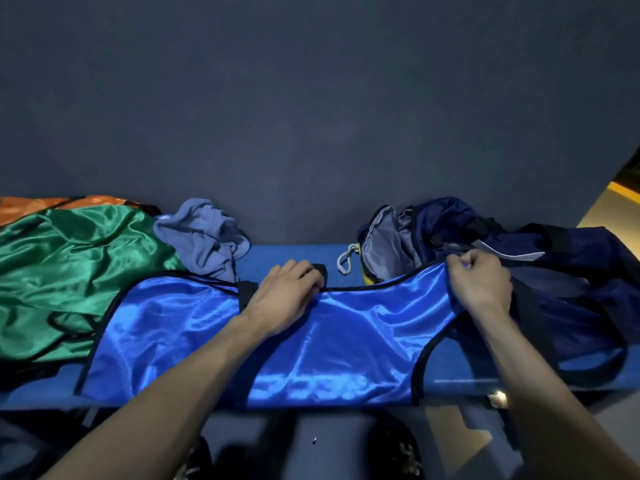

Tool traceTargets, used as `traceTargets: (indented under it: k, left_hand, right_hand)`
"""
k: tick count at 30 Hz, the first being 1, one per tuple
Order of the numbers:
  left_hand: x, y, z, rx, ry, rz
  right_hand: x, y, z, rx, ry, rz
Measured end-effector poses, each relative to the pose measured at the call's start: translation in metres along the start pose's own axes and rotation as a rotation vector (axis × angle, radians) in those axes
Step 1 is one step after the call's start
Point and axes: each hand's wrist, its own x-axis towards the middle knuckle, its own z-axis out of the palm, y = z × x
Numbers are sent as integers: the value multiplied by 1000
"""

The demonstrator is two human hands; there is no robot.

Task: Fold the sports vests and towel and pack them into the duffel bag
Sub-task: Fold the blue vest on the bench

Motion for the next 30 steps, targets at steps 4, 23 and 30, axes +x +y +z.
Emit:
traceTargets:
  k: [4,23,30]
  left_hand:
    - [-31,-33,-47,6,-7,-183]
    - [-50,-76,-37,55,-21,-688]
    - [-37,-67,-36,119,104,-676]
  right_hand:
    - [-4,-5,3,-29,15,-56]
    - [-9,-8,2,-18,69,-25]
    - [-4,-7,3,-27,65,-7]
